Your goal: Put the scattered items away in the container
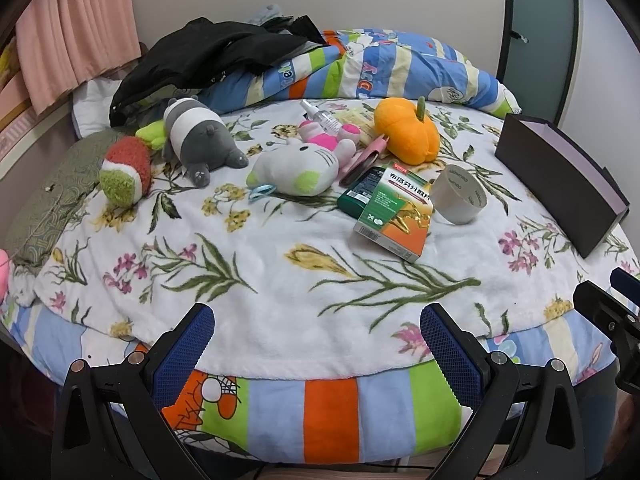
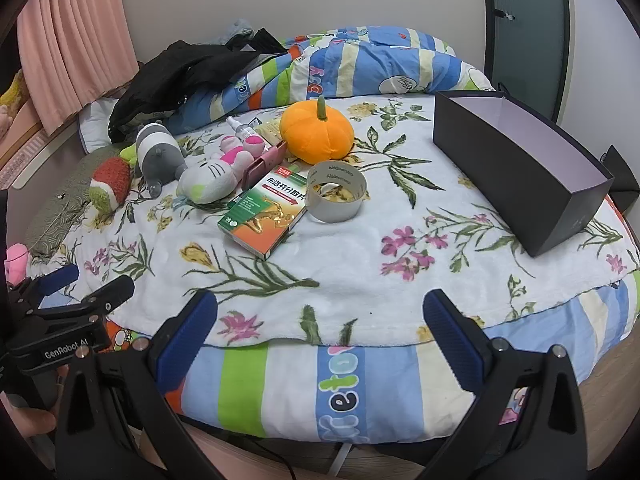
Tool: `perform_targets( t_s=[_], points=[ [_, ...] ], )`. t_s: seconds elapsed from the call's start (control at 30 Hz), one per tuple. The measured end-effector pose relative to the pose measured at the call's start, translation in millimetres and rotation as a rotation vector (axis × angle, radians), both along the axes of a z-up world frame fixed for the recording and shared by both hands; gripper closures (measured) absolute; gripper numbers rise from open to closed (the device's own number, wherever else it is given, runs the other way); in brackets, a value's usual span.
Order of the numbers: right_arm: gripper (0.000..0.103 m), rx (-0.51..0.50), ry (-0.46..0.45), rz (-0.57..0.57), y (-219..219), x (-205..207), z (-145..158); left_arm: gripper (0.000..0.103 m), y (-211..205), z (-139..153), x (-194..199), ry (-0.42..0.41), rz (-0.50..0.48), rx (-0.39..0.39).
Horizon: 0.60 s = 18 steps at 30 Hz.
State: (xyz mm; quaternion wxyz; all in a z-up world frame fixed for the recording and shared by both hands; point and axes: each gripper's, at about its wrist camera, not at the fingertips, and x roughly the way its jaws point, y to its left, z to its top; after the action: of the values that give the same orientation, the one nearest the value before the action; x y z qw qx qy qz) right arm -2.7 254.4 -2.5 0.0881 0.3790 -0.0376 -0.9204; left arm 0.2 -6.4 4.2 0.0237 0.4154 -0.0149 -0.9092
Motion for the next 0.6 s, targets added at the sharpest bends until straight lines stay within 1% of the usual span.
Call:
perform_targets(
  t_s=[0.6],
  points=[
    [0.000,-0.006,-0.007,0.005,-1.1,-0.3,-1.5,0.000,-1.6,0.1,0.0,0.002,0.002,0.002]
  ],
)
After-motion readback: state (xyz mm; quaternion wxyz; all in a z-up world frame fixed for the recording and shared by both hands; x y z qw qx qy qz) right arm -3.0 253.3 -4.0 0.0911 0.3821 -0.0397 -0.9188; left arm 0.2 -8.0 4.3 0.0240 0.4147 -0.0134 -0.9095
